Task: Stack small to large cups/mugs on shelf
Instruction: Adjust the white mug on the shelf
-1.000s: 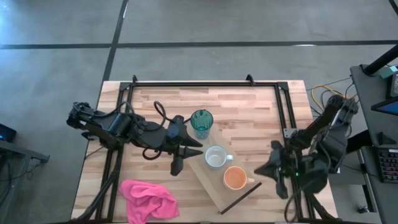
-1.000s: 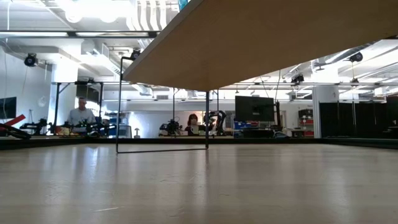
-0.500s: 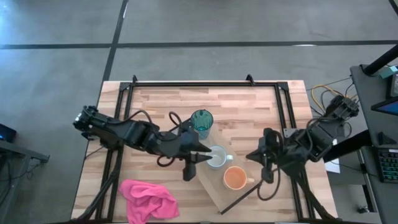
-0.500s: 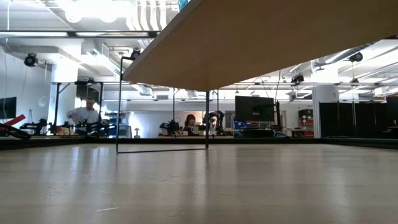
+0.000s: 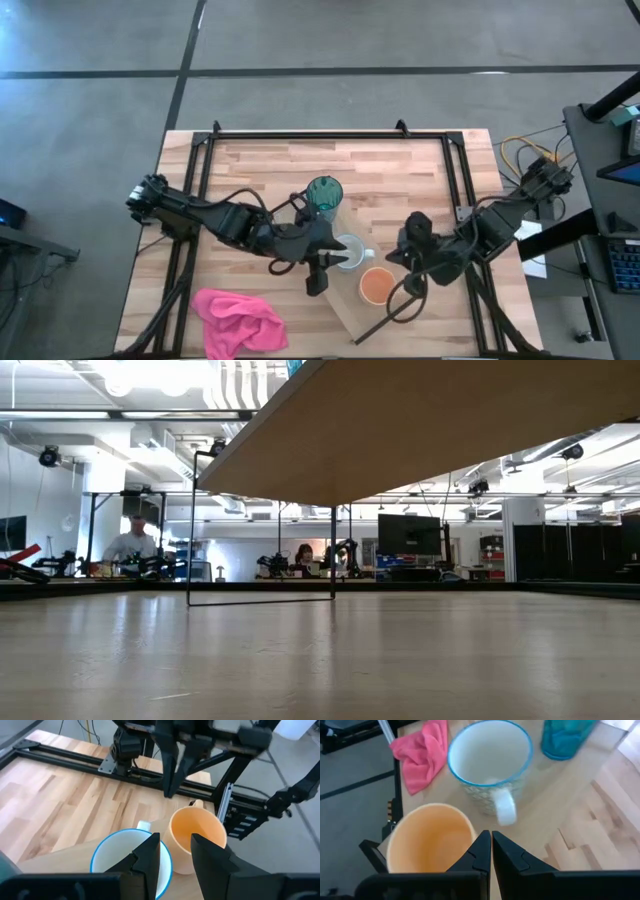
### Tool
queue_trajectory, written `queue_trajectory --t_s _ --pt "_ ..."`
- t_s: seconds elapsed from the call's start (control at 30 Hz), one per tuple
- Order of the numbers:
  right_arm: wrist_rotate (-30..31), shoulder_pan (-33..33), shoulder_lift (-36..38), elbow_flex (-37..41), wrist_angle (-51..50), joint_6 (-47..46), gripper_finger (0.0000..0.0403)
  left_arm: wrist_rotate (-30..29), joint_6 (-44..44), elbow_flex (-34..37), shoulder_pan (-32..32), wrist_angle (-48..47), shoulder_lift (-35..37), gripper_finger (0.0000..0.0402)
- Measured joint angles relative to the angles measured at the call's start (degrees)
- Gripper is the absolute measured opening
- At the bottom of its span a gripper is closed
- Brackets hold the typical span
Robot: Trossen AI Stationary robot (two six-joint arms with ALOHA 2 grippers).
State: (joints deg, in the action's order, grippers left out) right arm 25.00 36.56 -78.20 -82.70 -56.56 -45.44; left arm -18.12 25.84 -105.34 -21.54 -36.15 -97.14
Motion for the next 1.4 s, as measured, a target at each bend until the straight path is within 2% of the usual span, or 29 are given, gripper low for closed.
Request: queue_trajectory --t_s 0.4,0.8,1.13,1.4 --pt "-2.90 -2.92 -3.19 0.00 3.78 3.47 0.0008 -0.21 0.82 0.00 0.04 0.10 0.00 0.0096" --pt "-3.21 -3.79 -4.07 0.00 8.83 5.43 0.0008 -0.20 1.76 0.05 0.02 0.10 0.00 0.0096" --pt "-8.62 -4.93 -7.89 0.02 12.35 7.15 0.0008 -0.21 3.81 0.70 -1.59 -0.30 -0.51 0.0095" --pt "-10.07 -6.10 -9.04 0.00 15.11 8.84 0.0008 -0.26 3.99 0.79 -2.22 -0.39 -2.17 0.0095"
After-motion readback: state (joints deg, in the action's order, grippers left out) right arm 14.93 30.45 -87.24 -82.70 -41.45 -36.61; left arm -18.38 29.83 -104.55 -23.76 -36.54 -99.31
